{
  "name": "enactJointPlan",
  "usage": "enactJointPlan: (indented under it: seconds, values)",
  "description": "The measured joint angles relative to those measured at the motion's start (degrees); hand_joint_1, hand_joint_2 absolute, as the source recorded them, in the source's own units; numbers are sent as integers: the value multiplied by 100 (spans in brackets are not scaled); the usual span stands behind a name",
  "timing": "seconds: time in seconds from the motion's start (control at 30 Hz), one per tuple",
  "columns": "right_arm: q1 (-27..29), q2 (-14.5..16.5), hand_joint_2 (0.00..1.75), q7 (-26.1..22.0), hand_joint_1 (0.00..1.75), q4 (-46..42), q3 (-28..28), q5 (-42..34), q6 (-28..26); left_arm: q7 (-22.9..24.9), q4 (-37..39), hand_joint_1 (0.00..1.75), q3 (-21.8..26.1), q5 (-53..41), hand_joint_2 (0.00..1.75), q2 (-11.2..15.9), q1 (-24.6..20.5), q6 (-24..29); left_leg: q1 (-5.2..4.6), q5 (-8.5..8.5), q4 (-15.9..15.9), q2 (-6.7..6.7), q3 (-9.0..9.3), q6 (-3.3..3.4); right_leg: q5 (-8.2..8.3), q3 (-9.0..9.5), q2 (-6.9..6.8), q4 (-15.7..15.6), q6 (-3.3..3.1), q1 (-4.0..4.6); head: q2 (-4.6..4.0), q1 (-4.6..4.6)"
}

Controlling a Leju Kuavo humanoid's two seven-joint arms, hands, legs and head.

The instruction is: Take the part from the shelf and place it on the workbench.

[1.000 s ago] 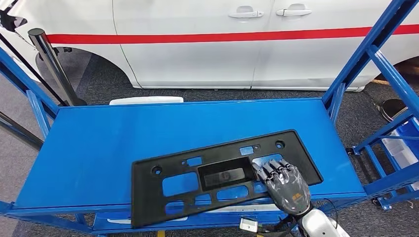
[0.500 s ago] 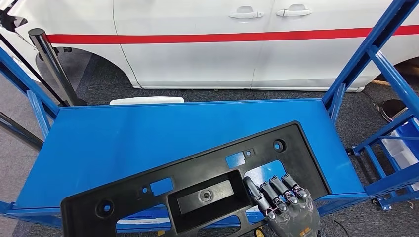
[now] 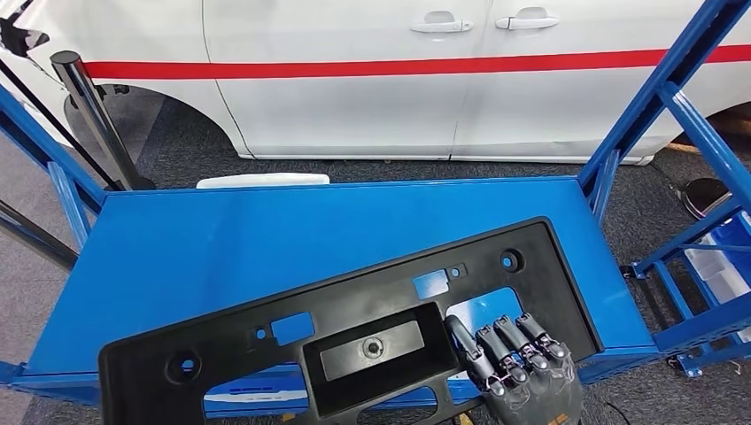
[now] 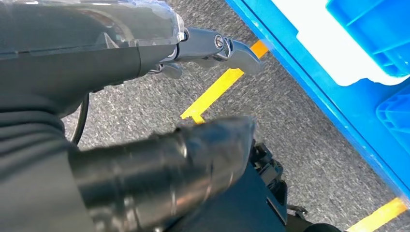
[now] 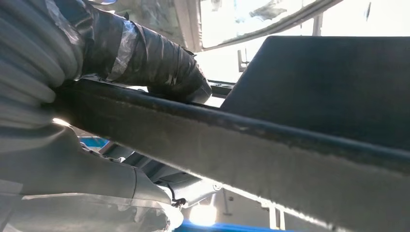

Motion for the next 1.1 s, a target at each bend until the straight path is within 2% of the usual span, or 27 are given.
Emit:
enactJointPlan:
  seconds: [0.4, 0.63, 0.87, 1.03, 1.1]
  values:
    - [41, 15, 175, 199, 175, 56, -50, 0, 0, 35, 0, 0, 10, 30, 175, 2, 1, -93, 0, 0, 0, 0, 0, 0, 0, 0, 0, 0, 0, 0, 0, 0]
    - [103, 15, 175, 574, 175, 46, -26, 2, 0, 372, 0, 0, 96, -1, 175, 0, -1, 356, 0, 0, 0, 0, 0, 0, 0, 0, 0, 0, 0, 0, 0, 0]
    - [131, 15, 175, 626, 175, 39, 18, 2, -1, 406, 0, 0, 99, -10, 175, -2, -2, 439, -1, -1, 3, 0, 0, 1, 1, 0, 0, -2, 1, -2, 0, 0]
    - [142, 15, 175, 743, 175, 14, 58, 3, -1, 464, 0, 0, 119, 10, 175, 0, -2, 533, -38, -3, 36, -1, -10, 34, 27, 5, -1, -23, 39, -37, 0, -1]
    - [143, 15, 175, 788, 175, -29, 84, 4, -1, 465, 0, 0, 120, -11, 175, -3, -4, 593, -10, 60, -32, 8, 17, 69, 28, 11, 1, -25, 76, -34, 0, -2]
